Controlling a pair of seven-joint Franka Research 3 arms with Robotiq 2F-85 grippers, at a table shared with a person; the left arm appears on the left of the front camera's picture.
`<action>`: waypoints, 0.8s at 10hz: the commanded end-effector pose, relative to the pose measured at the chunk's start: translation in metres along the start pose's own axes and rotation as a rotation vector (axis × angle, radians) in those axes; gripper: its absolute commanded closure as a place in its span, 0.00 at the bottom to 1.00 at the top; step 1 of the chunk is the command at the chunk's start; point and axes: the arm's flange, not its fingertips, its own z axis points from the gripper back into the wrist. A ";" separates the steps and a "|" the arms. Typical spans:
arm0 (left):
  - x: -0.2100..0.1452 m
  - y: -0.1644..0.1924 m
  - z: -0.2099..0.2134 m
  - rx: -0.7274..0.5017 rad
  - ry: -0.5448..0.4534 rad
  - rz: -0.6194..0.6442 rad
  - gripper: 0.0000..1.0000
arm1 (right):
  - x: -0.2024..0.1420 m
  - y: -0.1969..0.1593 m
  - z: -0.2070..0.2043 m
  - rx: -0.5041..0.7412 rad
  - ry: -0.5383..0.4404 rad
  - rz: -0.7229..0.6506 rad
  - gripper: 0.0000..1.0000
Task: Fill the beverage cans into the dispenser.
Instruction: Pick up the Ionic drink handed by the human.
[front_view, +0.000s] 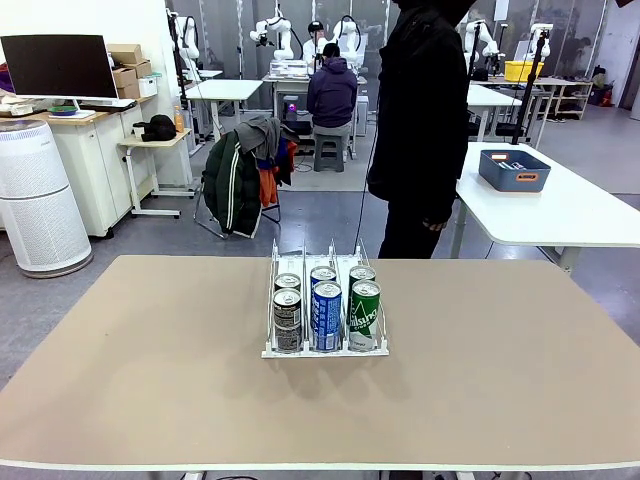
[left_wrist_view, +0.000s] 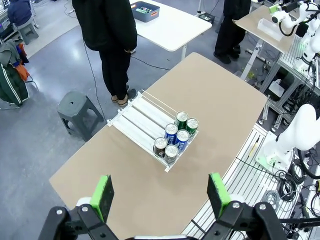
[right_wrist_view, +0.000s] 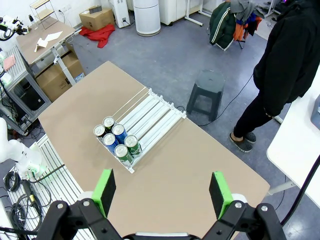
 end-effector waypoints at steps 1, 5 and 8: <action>-0.002 0.003 0.002 -0.006 -0.027 0.005 0.00 | 0.001 0.001 -0.002 0.004 -0.007 -0.005 0.00; 0.000 0.001 0.001 0.003 -0.003 0.001 0.00 | 0.001 0.001 -0.002 0.004 -0.007 -0.005 0.00; 0.000 0.001 0.001 0.003 -0.003 0.001 0.00 | 0.001 0.001 -0.002 0.004 -0.007 -0.005 0.00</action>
